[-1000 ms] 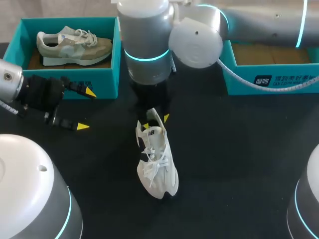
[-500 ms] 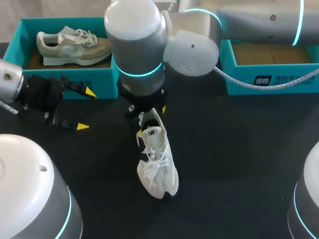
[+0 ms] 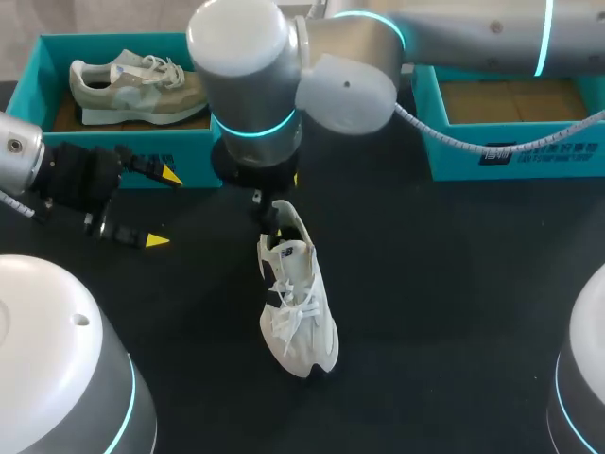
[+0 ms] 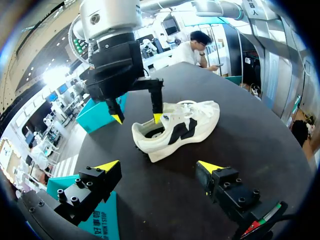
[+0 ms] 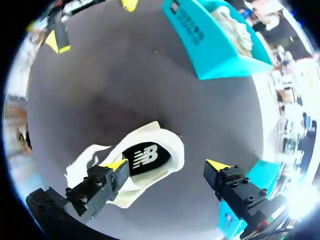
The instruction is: Take the shoe out of the shoebox, open the shoe tongue, remove and reinsert the insole, then place the shoe into the shoebox
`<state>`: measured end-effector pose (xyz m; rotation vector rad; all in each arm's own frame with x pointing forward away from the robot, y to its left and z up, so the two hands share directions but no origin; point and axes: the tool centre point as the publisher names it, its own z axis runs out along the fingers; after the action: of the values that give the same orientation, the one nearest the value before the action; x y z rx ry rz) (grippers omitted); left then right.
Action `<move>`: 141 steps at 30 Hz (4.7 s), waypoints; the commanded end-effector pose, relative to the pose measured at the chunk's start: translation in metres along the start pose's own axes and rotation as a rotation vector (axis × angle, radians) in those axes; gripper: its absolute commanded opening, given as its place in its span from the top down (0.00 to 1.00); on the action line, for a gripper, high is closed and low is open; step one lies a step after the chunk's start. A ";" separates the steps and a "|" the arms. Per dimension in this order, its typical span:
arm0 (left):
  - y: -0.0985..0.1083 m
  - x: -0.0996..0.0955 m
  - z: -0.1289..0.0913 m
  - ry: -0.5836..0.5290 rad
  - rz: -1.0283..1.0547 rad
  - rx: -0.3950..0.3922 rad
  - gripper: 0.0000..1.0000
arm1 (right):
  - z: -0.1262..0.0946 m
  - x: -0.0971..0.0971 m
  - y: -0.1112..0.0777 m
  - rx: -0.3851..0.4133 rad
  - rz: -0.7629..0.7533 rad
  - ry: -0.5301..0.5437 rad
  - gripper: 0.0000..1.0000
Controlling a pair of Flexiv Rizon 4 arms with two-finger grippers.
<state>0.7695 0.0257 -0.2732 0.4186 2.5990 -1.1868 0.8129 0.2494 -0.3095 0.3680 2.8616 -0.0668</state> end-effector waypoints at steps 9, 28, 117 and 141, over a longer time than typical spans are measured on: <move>0.000 0.000 0.000 0.002 0.000 -0.002 0.00 | 0.055 -0.020 0.006 0.063 -0.575 -0.080 0.40; 0.000 0.000 0.000 0.002 0.000 -0.002 0.00 | 0.067 -0.010 0.018 0.053 -0.517 -0.005 0.65; 0.000 0.000 0.000 0.002 0.000 -0.002 0.00 | -0.136 -0.244 -0.241 -0.096 -0.696 -0.163 1.00; 0.000 0.000 0.000 0.002 0.000 -0.002 0.00 | -0.132 -0.264 -0.253 -0.089 -0.653 -0.191 1.00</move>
<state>0.7695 0.0257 -0.2732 0.4187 2.5990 -1.1868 0.9636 -0.0490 -0.1118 -0.5645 2.6569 -0.0872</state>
